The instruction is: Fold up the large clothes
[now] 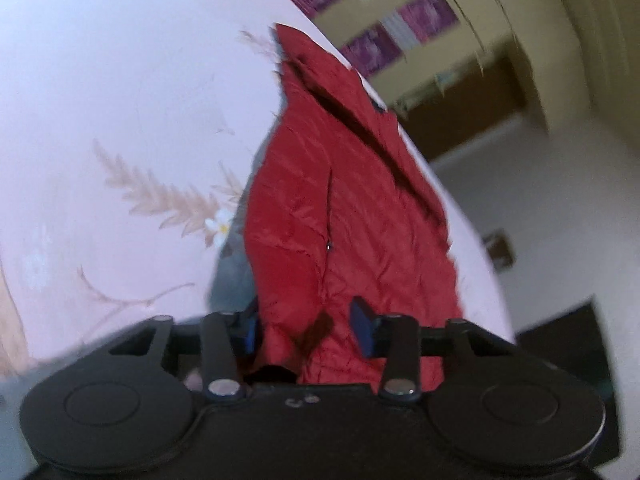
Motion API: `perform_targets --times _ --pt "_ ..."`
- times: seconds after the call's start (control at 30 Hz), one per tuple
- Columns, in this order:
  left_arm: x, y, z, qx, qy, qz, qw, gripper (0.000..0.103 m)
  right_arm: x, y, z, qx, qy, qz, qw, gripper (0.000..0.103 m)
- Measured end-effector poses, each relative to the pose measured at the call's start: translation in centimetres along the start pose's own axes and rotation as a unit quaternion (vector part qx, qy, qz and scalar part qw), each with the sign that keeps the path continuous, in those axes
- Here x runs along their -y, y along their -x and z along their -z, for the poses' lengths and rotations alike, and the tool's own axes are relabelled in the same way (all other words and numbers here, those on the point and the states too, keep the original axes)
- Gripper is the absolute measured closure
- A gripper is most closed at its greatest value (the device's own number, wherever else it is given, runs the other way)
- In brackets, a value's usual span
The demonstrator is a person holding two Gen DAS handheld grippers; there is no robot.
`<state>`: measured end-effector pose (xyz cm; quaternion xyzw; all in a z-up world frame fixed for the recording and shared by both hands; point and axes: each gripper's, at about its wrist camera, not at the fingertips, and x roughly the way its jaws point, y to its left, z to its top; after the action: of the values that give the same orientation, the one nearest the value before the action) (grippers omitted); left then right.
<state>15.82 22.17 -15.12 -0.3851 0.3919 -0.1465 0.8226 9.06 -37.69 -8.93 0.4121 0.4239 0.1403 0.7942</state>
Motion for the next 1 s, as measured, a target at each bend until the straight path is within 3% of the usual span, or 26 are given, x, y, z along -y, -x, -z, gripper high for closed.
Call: perform_targets --times 0.1,0.2,0.33,0.37,0.4,0.43,0.47,0.53,0.6,0.7,0.87,1.0 --pt "-0.2 0.1 0.9 0.027 0.034 0.019 0.9989 0.067 0.9 -0.3 0.0 0.006 -0.046 -0.033 0.998 0.063" --pt "0.0 0.6 1.9 0.05 0.048 0.02 0.9974 0.066 0.7 0.1 0.4 0.002 -0.047 -0.061 0.997 0.063" --pt "0.0 -0.4 1.6 0.065 0.059 -0.004 0.9961 0.071 1.3 -0.6 -0.1 0.006 -0.05 -0.056 0.997 0.064" --pt "0.2 -0.7 1.4 0.065 0.058 -0.013 0.9961 0.077 1.4 -0.8 -0.4 0.01 -0.054 -0.056 0.997 0.068" --pt "0.6 -1.1 1.3 0.064 0.05 -0.031 0.9963 0.084 1.6 -1.0 -0.2 0.01 -0.053 -0.051 0.997 0.084" --pt "0.9 -1.4 1.2 0.061 0.036 -0.051 0.9961 0.091 1.6 -1.3 -0.4 0.005 -0.048 -0.042 0.998 0.093" --pt "1.4 -1.3 1.3 0.069 0.029 -0.06 0.9954 0.094 1.4 -1.2 -0.4 0.003 -0.036 -0.035 0.999 0.095" --pt "2.2 -0.1 1.9 0.093 0.024 -0.053 0.9939 0.095 0.5 0.1 -0.4 0.02 -0.01 -0.051 0.998 0.097" --pt "3.2 0.3 2.1 0.099 -0.001 -0.072 0.9925 0.095 -0.5 1.6 -0.5 0.039 0.01 -0.076 0.996 0.097" --pt "2.8 -1.4 1.4 0.075 0.01 -0.103 0.9918 0.096 -1.5 0.5 -1.3 0.021 0.066 -0.026 0.997 0.097" --pt "5.4 -0.2 0.0 0.118 0.002 -0.085 0.9894 0.097 -3.5 1.3 -3.8 0.049 0.08 -0.06 0.994 0.097" --pt "8.0 0.3 -3.1 0.165 -0.014 -0.058 0.9845 0.097 -6.2 1.5 -7.1 0.078 0.105 -0.08 0.988 0.097"
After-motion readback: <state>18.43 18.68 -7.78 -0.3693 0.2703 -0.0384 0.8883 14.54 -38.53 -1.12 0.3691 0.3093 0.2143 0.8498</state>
